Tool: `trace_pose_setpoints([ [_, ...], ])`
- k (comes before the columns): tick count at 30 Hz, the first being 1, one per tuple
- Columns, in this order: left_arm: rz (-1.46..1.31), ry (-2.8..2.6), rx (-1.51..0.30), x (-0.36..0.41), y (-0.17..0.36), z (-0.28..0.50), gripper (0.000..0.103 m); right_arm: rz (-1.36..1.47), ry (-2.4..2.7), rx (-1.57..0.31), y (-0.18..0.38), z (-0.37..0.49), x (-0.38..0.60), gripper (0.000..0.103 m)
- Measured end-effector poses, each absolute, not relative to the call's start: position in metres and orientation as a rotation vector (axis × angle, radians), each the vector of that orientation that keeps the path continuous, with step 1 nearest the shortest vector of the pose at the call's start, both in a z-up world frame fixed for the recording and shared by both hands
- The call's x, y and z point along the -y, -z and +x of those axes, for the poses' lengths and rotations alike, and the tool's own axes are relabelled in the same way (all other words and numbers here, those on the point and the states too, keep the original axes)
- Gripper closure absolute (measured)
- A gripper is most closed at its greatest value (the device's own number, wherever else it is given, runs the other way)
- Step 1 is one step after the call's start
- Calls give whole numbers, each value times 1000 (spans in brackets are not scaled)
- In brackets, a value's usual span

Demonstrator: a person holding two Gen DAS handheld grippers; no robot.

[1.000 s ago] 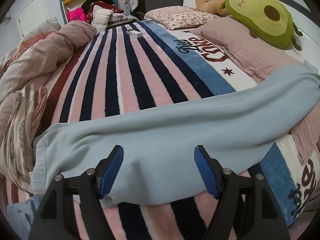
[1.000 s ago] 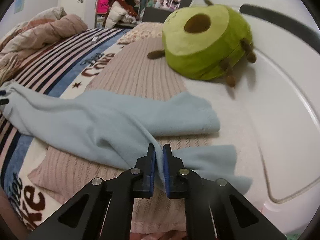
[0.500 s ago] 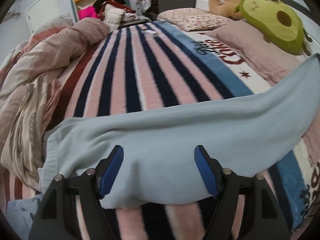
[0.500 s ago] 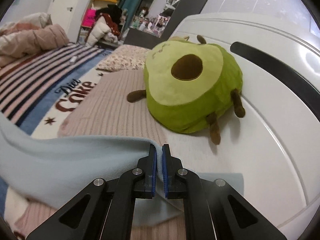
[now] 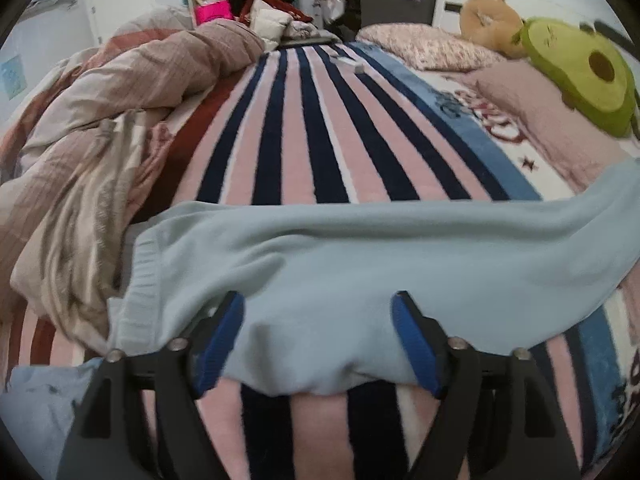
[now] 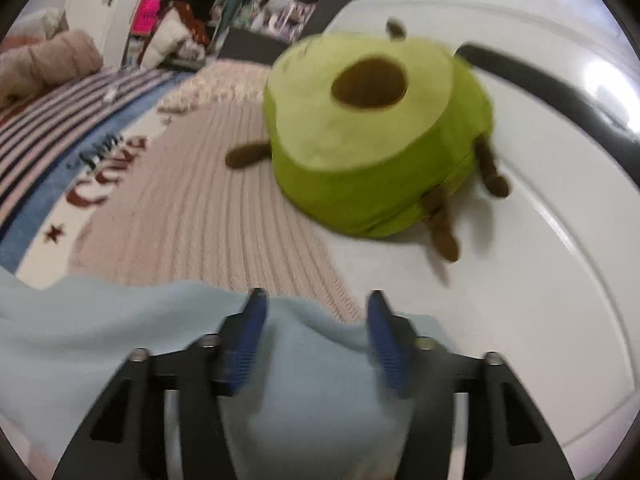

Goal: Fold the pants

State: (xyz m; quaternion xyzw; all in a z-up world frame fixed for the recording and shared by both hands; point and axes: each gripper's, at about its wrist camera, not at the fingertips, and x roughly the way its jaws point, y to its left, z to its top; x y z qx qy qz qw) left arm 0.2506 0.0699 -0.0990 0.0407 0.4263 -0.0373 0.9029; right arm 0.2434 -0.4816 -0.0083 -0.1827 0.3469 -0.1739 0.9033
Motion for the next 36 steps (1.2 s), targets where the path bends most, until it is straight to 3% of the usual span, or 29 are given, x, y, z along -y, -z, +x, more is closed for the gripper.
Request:
trace_pose_setpoints([
  [7, -28, 16, -863, -105, 75, 220, 18, -271, 187, -647, -12, 194, 441, 39],
  [12, -271, -6, -921, -148, 94, 213, 15, -171, 33, -643, 2, 174, 412, 31],
  [17, -436, -20, -949, -163, 122, 226, 15, -94, -102, -699, 30, 161, 384, 31],
  [24, -429, -165, -854, -174, 141, 257, 15, -69, -172, -707, 45, 149, 357, 31],
  [26, -412, -212, -813, -176, 144, 265, 26, -73, -182, -711, 46, 146, 351, 31],
  [28, -400, -251, -793, -181, 147, 269, 65, -78, -185, -708, 45, 143, 349, 31],
  [29, -409, -244, -776, -183, 148, 270, 75, -77, -184, -707, 45, 142, 348, 31],
  [31, -402, -243, -744, -187, 139, 267, 86, -66, -186, -706, 45, 139, 348, 31],
  [36, -304, -261, -602, -190, 80, 239, 88, -44, -190, -719, 45, 134, 350, 31],
])
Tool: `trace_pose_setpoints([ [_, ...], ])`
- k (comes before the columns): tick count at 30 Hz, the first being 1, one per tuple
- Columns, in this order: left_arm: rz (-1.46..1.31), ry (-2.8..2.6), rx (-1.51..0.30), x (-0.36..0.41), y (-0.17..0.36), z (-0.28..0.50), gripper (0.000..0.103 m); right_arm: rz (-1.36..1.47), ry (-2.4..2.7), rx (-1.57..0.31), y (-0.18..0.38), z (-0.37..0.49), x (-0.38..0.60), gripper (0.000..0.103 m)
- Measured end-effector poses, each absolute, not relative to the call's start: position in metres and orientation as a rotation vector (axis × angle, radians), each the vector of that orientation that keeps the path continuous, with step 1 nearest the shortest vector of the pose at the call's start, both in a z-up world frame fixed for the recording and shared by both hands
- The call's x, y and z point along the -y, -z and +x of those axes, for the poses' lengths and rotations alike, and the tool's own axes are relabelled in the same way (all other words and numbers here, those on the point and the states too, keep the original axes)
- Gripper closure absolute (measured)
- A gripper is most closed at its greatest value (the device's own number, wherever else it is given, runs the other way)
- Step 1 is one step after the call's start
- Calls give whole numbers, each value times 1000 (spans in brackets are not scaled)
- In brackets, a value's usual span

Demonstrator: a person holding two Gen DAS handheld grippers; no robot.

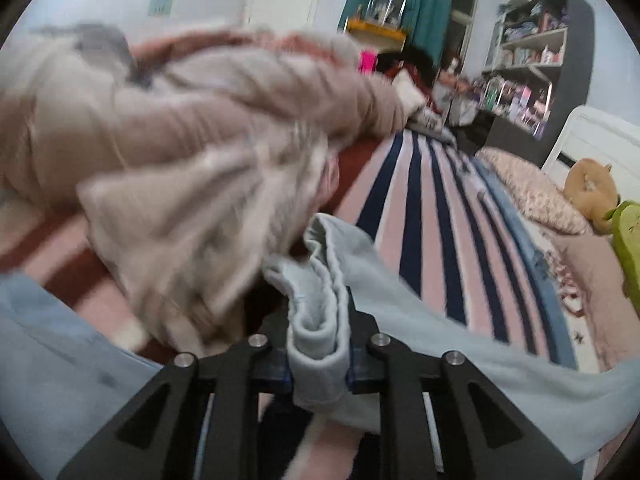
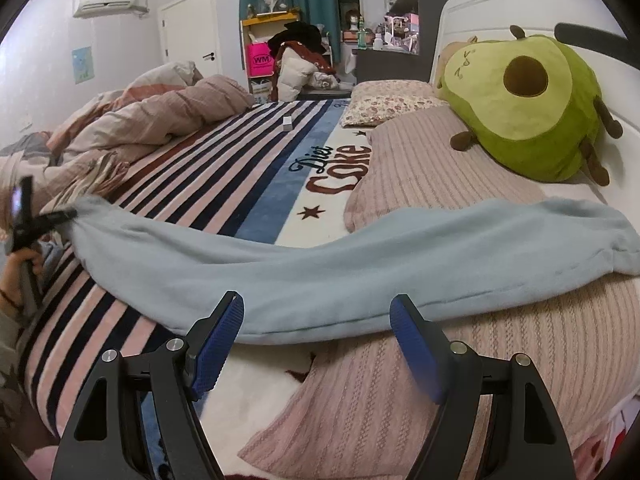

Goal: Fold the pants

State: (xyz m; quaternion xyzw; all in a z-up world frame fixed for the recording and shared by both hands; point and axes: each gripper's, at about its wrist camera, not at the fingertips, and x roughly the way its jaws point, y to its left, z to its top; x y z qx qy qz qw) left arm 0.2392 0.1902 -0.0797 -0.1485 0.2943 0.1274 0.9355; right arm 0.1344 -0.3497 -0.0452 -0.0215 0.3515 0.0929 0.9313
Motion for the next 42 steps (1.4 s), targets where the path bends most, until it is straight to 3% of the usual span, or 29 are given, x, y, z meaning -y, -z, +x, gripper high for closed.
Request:
trace_pose_setpoints([
  [10, -239, -478, -487, -271, -4, 164, 89, -8, -250, -699, 28, 115, 339, 31],
  [14, -224, -445, -595, -290, -3, 157, 89, -9, -280, -689, 23, 108, 326, 31],
  [22, -173, -262, -560, -236, -12, 159, 89, -6, -314, -685, 20, 103, 309, 31],
  [27, -92, -14, -572, -146, -20, 186, 89, 19, -315, -665, 17, 101, 315, 31],
  [34, 21, 314, -784, 2, 59, 218, 89, 36, -323, -688, 31, 102, 322, 31],
  [38, 69, 355, -879, 41, 112, 220, 89, 60, -308, -705, 38, 100, 335, 31],
  [41, 87, 382, -912, 49, 129, 214, 80, 69, -297, -715, 40, 100, 341, 31],
  [42, 82, 397, -912, 48, 129, 212, 71, 72, -297, -719, 42, 101, 342, 31],
])
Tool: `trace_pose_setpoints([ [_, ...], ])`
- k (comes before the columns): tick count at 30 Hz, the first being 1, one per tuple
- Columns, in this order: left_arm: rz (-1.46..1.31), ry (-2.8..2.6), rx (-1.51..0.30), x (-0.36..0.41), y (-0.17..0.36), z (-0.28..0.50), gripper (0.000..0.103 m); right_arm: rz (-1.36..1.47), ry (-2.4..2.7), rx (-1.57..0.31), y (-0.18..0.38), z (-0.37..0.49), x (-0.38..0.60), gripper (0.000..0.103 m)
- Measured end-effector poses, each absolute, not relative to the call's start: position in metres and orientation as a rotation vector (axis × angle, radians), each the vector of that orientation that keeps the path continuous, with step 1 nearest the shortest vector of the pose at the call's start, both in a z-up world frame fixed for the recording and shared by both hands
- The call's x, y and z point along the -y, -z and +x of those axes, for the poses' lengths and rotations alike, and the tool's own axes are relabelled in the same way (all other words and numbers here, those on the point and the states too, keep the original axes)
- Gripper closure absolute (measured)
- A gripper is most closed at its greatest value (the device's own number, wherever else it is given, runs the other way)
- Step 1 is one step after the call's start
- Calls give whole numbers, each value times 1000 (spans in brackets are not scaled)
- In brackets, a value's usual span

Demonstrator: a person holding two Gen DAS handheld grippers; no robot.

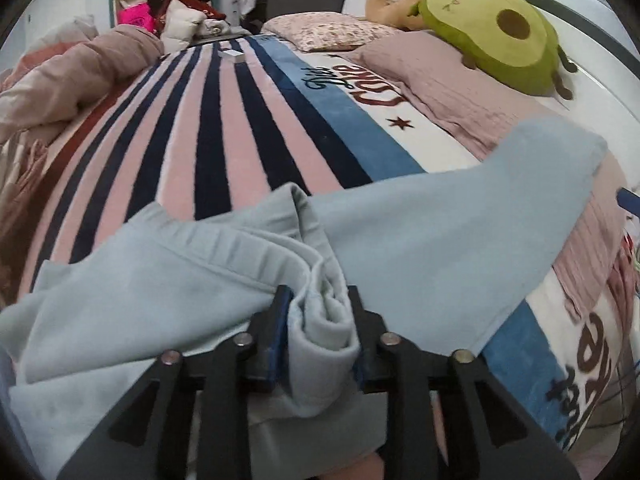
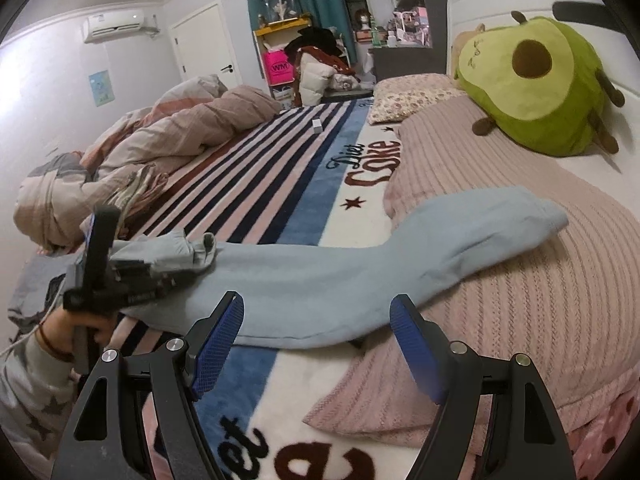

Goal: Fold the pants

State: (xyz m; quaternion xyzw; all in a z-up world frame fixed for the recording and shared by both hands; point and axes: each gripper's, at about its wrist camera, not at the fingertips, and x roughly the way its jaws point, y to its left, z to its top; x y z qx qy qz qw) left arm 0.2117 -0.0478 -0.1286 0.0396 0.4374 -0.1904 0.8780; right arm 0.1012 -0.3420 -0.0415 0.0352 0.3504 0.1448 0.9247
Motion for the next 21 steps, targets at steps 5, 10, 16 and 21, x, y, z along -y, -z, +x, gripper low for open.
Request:
trace_pose_setpoints([
  [5, 16, 491, -875, 27, 99, 189, 34, 97, -333, -737, 48, 108, 333, 31],
  [10, 2, 379, -796, -33, 71, 156, 33, 101, -423, -754, 54, 122, 297, 24],
  [16, -103, 284, -800, -103, 87, 140, 33, 78, -576, -860, 79, 161, 220, 19],
  [21, -150, 288, -817, -122, 114, 137, 36, 68, -606, -962, 111, 202, 162, 19],
])
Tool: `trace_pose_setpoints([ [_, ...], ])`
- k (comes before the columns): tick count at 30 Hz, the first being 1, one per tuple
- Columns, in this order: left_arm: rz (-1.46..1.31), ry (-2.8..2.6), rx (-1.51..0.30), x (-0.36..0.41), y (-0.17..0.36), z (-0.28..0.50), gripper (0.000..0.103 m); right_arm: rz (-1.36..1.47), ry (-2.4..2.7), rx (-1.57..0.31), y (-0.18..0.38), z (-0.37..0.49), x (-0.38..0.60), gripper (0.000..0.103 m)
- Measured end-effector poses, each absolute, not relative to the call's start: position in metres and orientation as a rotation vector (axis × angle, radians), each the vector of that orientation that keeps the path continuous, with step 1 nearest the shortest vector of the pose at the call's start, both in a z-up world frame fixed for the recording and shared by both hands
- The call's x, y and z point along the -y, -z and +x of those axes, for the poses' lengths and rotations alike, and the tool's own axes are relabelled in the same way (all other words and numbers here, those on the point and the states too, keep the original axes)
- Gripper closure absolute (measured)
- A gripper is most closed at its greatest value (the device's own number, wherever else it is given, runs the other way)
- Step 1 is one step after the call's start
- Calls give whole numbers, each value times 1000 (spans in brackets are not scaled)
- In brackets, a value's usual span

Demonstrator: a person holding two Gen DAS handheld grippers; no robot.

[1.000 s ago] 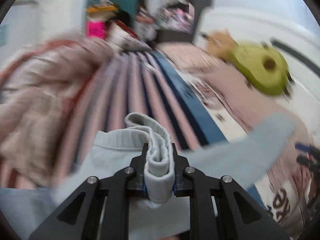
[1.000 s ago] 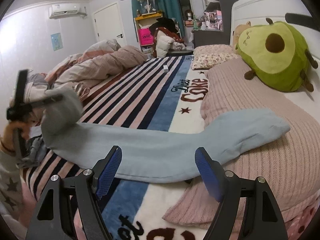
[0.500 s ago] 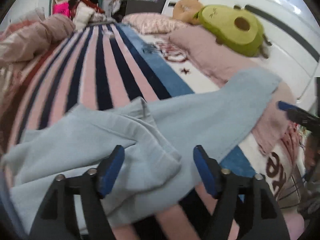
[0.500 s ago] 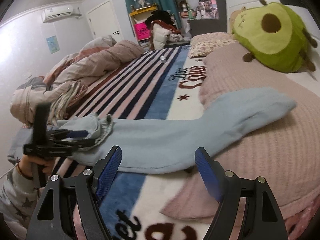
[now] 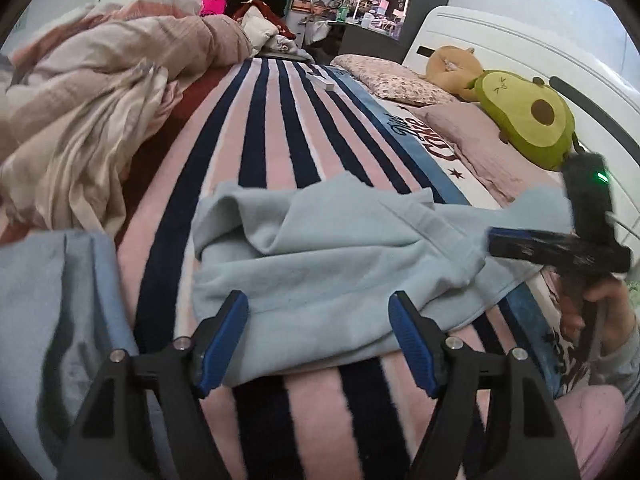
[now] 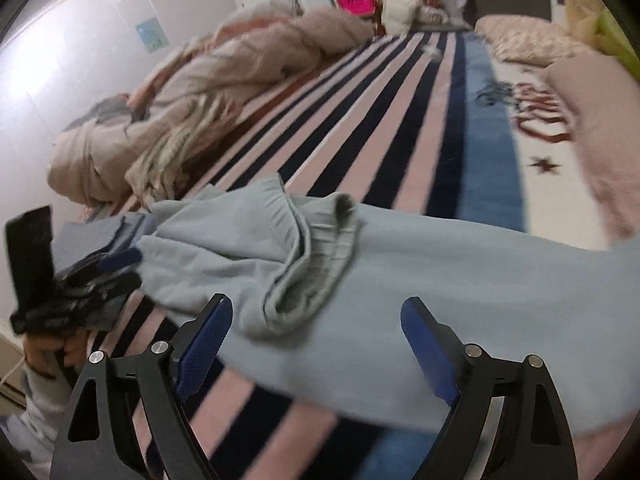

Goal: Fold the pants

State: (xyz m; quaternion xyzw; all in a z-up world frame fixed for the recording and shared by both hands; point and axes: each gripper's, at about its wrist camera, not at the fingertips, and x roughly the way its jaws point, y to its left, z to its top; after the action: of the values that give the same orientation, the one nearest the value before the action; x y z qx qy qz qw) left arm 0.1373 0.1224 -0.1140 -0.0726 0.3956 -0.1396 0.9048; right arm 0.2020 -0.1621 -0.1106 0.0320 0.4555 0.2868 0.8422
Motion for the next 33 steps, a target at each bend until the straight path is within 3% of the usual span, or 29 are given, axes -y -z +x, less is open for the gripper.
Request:
trace_pose_setpoints([
  [3, -114, 315, -818, -121, 121, 132, 37, 43, -610, -1011, 128, 221, 136, 20],
  [5, -96, 327, -822, -118, 124, 131, 37, 38, -616, -1040, 139, 228, 124, 47],
  [6, -93, 337, -825, -117, 126, 129, 37, 27, -608, -1041, 141, 229, 122, 74],
  [8, -87, 357, -823, -117, 127, 125, 37, 9, -577, -999, 137, 225, 124, 94],
  [17, -135, 374, -751, -121, 101, 120, 37, 45, -436, -960, 110, 184, 182, 95],
  [18, -144, 370, -749, -122, 98, 122, 37, 64, -438, -998, 116, 183, 189, 92],
  [20, -147, 365, -740, -122, 91, 127, 37, 47, -417, -1049, 125, 181, 191, 78],
  [22, -134, 348, -728, -123, 84, 131, 37, 22, -388, -1019, 119, 177, 192, 57],
  [24, -116, 317, -730, -124, 76, 141, 37, 10, -376, -935, 101, 174, 193, 46],
  [28, -93, 302, -750, -121, 74, 163, 37, 12, -440, -832, 75, 189, 184, 43],
  [33, -106, 294, -799, -121, 96, 171, 37, -15, -562, -898, 96, 237, 155, 43],
])
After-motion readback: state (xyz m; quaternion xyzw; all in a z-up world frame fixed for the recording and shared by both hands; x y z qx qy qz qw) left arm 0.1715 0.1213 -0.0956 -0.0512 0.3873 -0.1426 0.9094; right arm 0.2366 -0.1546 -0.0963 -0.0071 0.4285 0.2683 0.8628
